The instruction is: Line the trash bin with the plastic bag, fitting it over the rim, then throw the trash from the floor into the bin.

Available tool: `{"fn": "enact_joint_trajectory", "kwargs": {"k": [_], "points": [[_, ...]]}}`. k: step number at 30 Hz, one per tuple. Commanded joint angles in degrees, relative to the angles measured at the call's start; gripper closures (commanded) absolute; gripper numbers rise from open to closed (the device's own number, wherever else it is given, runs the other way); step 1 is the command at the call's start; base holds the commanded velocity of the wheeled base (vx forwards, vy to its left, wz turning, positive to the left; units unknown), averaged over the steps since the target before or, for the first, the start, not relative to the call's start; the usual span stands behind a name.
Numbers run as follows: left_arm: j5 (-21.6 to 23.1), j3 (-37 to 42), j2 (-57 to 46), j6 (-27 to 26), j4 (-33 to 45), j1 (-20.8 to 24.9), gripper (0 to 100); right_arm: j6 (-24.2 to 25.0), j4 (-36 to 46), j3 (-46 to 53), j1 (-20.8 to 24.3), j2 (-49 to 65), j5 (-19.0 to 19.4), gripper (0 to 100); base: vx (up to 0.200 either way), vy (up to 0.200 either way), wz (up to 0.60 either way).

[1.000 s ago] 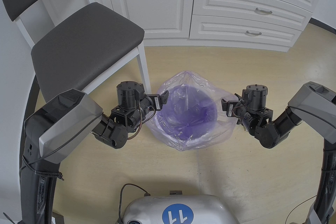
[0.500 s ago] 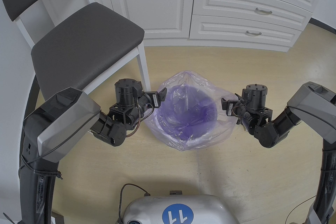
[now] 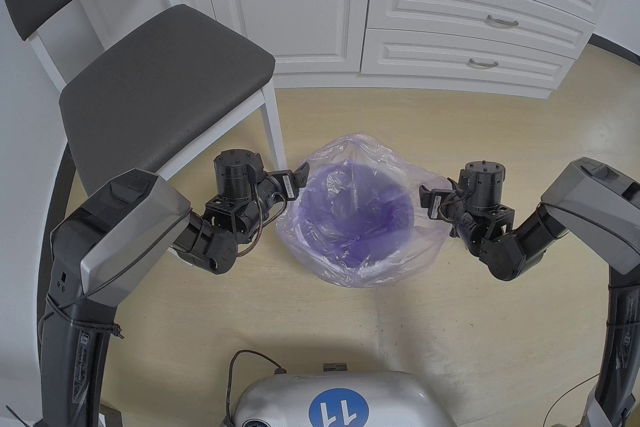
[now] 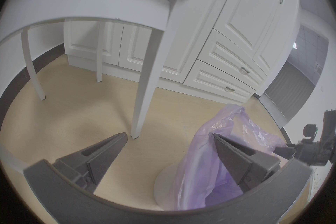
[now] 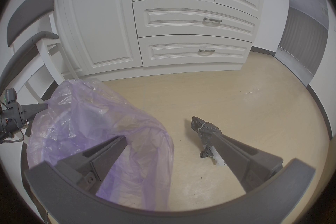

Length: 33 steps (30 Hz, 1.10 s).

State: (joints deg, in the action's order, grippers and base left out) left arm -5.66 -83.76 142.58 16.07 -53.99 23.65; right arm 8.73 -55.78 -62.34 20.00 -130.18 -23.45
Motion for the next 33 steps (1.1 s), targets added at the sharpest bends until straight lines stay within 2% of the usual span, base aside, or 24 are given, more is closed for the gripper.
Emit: {"fn": "enact_joint_trajectory", "kwargs": {"k": [1,11,18,33], "points": [[-0.1,-1.1,0.4,0.9,-0.1,-0.3,0,1.1,0.1,-2.0,0.0,-2.1,-0.1,0,0.0,0.0,0.0],[-0.1,-3.1,1.1,2.1,-0.1,-0.8,0,3.0,0.1,-5.3,-0.4,-3.9,-0.1,0,0.0,0.0,0.0],[-0.1,-2.3,1.0,2.6,-0.2,-0.8,0,6.0,0.8,-7.4,-0.7,-5.0,-0.2,0,0.0,0.0,0.0],[-0.1,-2.2,1.0,2.6,-0.6,-0.7,0,9.2,0.8,-13.2,-1.6,-9.6,-0.3,0,0.0,0.0,0.0]]}}
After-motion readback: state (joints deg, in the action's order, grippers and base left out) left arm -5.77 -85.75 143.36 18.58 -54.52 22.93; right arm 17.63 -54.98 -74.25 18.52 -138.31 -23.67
